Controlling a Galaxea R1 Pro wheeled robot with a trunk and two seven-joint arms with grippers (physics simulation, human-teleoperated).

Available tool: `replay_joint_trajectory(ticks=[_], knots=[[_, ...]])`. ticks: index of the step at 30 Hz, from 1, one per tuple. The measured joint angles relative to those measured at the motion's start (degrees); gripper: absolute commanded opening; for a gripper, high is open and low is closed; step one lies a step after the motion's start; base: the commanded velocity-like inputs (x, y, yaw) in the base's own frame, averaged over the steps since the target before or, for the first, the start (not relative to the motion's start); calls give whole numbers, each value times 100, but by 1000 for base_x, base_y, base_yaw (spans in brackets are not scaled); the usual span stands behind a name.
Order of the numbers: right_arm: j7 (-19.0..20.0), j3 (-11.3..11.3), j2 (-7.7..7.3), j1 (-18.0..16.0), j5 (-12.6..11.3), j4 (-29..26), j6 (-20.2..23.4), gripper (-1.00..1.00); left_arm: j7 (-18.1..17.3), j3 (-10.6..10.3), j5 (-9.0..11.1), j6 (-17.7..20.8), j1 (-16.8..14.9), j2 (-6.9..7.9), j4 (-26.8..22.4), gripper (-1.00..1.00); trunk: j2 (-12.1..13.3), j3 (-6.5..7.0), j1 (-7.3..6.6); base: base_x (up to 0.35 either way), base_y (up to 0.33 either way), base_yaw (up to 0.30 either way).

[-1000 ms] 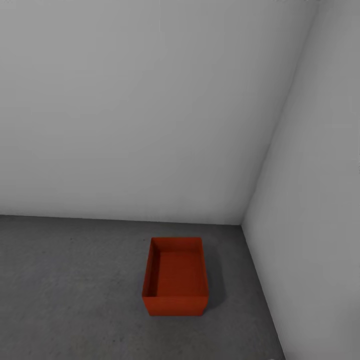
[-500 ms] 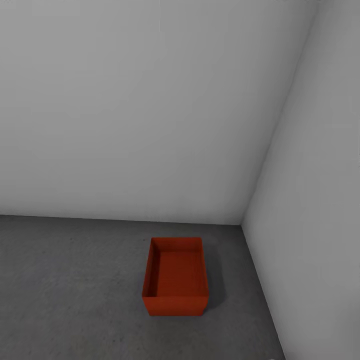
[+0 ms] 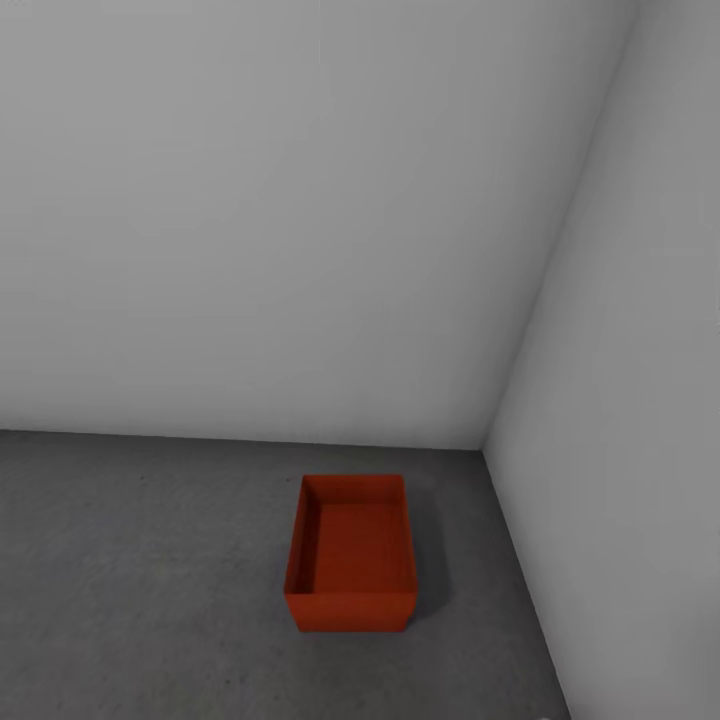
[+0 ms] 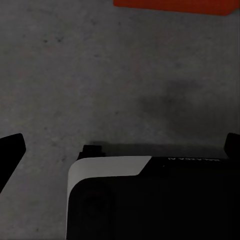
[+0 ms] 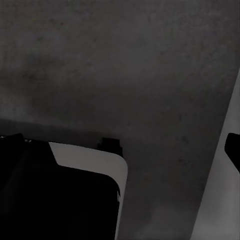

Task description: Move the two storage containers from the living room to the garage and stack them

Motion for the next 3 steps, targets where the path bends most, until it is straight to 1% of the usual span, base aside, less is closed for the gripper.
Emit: replay_joint_trajectory(ticks=[3], knots=[[0,1,0,0,1,1,0,100,-1,0,0,0,0,-4,0,100,0,0,0,0,0,0]])
